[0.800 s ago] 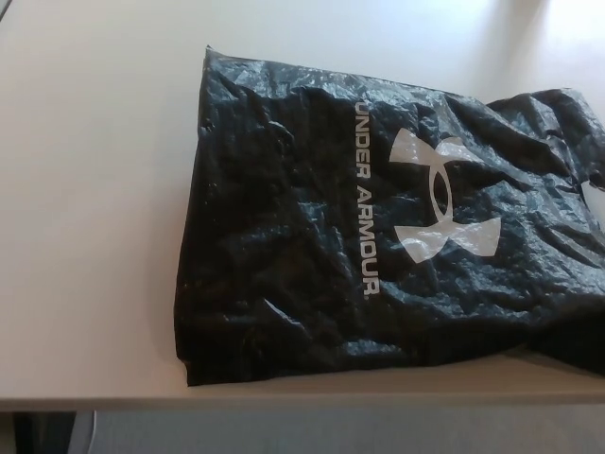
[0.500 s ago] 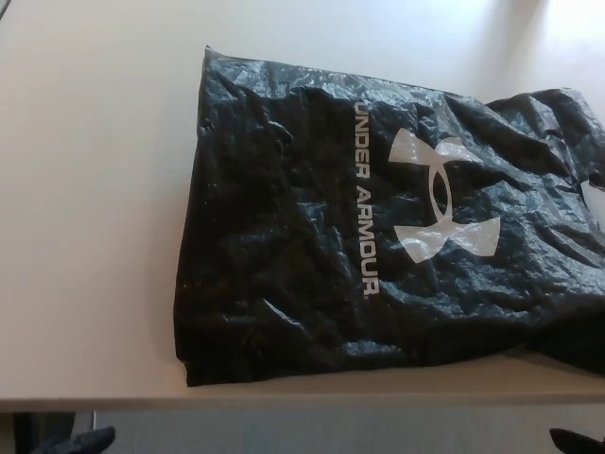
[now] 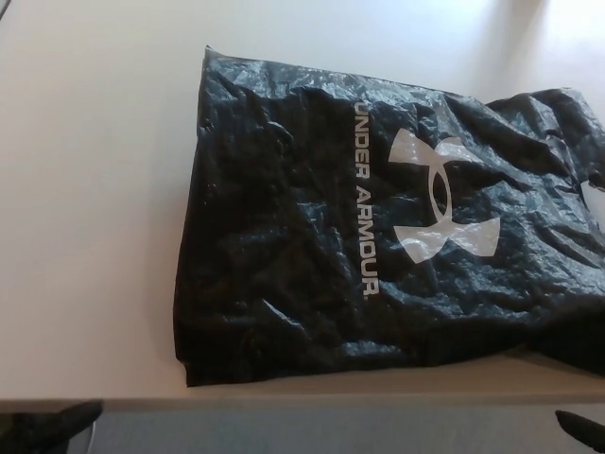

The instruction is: A plastic bag is kept in the middle of the desk and the robot uses both its hands to grab the bag from the left and right and brings its hands close together to compress the bag

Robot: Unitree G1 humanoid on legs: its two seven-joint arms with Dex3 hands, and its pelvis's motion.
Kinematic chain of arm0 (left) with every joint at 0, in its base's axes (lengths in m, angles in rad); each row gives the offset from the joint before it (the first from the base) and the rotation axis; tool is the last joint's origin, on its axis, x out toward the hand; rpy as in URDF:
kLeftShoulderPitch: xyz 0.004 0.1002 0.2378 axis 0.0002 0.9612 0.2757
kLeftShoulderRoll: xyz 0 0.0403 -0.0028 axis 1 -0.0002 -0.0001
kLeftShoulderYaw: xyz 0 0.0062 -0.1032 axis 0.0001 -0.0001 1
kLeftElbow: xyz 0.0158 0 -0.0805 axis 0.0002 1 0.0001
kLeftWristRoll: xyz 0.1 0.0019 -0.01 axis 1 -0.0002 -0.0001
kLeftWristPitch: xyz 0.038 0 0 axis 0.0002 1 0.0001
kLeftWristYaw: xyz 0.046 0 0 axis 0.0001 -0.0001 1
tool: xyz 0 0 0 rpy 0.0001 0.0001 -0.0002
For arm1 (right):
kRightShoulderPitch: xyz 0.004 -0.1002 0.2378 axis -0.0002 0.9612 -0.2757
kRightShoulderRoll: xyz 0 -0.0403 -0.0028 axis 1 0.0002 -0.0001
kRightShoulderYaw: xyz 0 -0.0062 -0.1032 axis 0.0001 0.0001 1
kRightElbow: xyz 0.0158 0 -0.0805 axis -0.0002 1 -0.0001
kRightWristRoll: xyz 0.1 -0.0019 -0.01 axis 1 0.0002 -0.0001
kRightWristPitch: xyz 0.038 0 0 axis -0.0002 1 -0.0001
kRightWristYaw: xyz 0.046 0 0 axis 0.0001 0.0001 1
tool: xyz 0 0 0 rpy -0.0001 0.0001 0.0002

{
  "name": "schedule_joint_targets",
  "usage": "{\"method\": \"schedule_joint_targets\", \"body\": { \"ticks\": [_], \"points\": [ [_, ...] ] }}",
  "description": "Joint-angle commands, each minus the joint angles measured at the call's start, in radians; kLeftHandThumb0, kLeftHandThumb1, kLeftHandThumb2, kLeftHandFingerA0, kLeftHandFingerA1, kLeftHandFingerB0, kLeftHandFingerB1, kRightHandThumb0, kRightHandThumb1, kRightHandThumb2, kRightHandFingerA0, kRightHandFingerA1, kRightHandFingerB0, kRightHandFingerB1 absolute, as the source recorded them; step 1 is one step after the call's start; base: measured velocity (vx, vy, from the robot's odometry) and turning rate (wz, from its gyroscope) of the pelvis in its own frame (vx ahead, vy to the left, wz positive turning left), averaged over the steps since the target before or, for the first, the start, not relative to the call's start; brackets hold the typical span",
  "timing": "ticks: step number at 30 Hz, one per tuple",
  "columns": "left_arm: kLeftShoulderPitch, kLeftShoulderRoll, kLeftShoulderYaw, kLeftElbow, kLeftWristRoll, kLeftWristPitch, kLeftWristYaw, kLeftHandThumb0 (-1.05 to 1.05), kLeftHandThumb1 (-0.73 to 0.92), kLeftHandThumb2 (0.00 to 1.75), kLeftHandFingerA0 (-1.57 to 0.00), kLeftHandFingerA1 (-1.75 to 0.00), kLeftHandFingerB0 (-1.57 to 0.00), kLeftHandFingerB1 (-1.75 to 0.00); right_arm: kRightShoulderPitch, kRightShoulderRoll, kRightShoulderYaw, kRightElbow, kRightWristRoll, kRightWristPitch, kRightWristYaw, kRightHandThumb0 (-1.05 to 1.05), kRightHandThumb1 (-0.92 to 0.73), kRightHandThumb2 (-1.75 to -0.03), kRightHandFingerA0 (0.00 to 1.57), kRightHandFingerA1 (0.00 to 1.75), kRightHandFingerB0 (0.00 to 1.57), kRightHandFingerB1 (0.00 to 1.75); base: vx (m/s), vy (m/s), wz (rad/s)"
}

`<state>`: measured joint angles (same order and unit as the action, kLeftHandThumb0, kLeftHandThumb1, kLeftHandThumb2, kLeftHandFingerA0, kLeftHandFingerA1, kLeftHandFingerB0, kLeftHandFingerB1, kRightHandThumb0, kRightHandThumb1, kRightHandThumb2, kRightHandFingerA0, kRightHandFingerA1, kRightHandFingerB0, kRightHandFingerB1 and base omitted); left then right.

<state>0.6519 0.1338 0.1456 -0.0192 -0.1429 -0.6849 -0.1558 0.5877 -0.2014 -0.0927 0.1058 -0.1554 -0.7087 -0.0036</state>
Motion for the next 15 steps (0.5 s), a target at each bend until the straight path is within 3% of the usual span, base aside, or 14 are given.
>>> {"method": "schedule_joint_targets", "body": {
  "ticks": [1,4,6,8,11,12,14,15],
  "points": [
    [-0.015,0.017,0.100,-0.140,-0.129,-0.134,-0.005,-0.58,0.81,0.64,-0.69,-0.73,-0.51,-0.43,0.025,-0.034,-0.083,-0.217,0.090,-0.131,-0.003,-0.54,-0.81,-0.63,0.53,0.45,0.29,0.35,0.00,0.000,0.00],
    [-0.271,0.113,0.216,-0.252,-0.167,-0.007,0.068,-0.61,0.83,0.65,-0.70,-0.66,-0.54,-0.43,-0.191,-0.087,-0.176,-0.394,0.165,0.009,-0.026,-0.49,-0.81,-0.64,0.47,0.45,0.28,0.36,0.00,0.000,0.00],
    [-0.418,0.168,0.267,-0.213,-0.143,-0.014,0.080,-0.59,0.87,0.66,-0.68,-0.64,-0.51,-0.45,-0.310,-0.115,-0.203,-0.447,0.219,0.098,-0.031,-0.49,-0.81,-0.63,0.48,0.49,0.28,0.39,0.00,0.000,0.00],
    [-0.621,0.259,0.274,-0.249,-0.219,0.155,0.105,-0.66,0.82,0.65,-0.67,-0.70,-0.53,-0.49,-0.553,-0.184,-0.255,-0.460,0.252,0.247,-0.065,-0.53,-0.85,-0.65,0.53,0.54,0.32,0.37,0.00,0.000,0.00],
    [-0.755,0.280,0.268,-0.215,-0.206,0.213,0.122,-0.67,0.82,0.64,-0.66,-0.76,-0.53,-0.54,-0.669,-0.214,-0.266,-0.416,0.280,0.298,-0.051,-0.59,-0.84,-0.65,0.55,0.54,0.31,0.38,0.00,0.000,0.00],
    [-0.901,0.313,0.256,-0.123,-0.128,0.247,0.135,-0.67,0.84,0.65,-0.69,-0.77,-0.54,-0.58,-0.809,-0.241,-0.266,-0.325,0.257,0.340,-0.052,-0.61,-0.65,-1.00,0.54,0.65,0.26,0.53,0.00,0.000,0.00],
    [-1.006,0.329,0.247,-0.024,-0.061,0.239,0.133,-0.65,0.84,0.65,-0.69,-0.76,-0.54,-0.57,-0.909,-0.248,-0.262,-0.237,0.219,0.339,-0.052,-0.60,-0.67,-0.99,0.56,0.66,0.26,0.53,0.00,0.000,0.00],
    [-1.056,0.327,0.233,0.035,-0.066,0.245,0.123,-0.66,0.84,0.65,-0.67,-0.77,-0.53,-0.56,-0.950,-0.244,-0.254,-0.210,0.216,0.374,-0.051,-0.64,-0.83,-0.64,0.54,0.56,0.30,0.42,0.00,0.000,0.00]
  ]
}}
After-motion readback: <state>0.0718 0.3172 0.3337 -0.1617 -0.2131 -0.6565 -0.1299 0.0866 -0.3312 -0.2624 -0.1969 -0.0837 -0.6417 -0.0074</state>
